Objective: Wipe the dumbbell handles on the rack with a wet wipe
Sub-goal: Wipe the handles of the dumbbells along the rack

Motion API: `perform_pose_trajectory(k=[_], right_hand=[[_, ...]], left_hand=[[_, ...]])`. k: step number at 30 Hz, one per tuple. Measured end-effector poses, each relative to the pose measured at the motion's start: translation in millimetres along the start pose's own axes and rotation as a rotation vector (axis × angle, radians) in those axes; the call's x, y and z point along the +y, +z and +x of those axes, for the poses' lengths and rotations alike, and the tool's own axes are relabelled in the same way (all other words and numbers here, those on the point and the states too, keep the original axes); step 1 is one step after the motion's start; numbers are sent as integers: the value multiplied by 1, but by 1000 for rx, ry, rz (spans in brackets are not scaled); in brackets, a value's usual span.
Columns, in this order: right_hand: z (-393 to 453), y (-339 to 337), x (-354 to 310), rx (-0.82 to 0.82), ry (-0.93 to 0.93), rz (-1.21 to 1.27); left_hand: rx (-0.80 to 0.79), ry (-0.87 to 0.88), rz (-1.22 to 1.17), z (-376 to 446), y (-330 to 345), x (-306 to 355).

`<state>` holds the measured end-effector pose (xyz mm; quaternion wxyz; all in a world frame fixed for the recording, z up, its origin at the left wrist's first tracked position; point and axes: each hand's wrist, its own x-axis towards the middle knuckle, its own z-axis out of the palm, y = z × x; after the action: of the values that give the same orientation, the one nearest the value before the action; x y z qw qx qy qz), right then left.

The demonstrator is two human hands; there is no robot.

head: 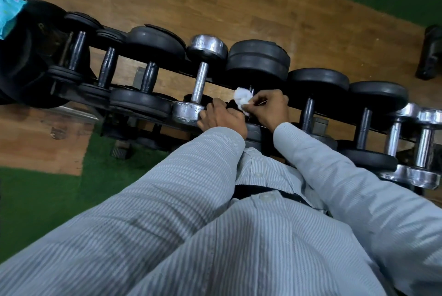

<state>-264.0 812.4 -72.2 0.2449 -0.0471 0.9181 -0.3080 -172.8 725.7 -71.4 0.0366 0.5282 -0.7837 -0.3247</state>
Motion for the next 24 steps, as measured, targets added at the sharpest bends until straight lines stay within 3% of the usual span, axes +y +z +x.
perform_pose_trajectory(k=[3, 6, 10, 13, 17, 24], right_hand=[[7, 18, -16, 322, 288, 253], [21, 23, -27, 394, 540, 464], [32, 27, -20, 290, 761, 864], [42, 25, -11, 115, 882, 977], [39, 15, -10, -105, 897, 1064], [28, 17, -2, -210, 843, 1418]], left_hand=[[-8, -3, 6, 0, 0, 0], [-12, 0, 11, 0, -3, 2], [-21, -4, 16, 0, -4, 1], [-24, -11, 10, 0, -5, 2], [-17, -9, -5, -1, -3, 1], [-1, 2, 3, -1, -2, 1]])
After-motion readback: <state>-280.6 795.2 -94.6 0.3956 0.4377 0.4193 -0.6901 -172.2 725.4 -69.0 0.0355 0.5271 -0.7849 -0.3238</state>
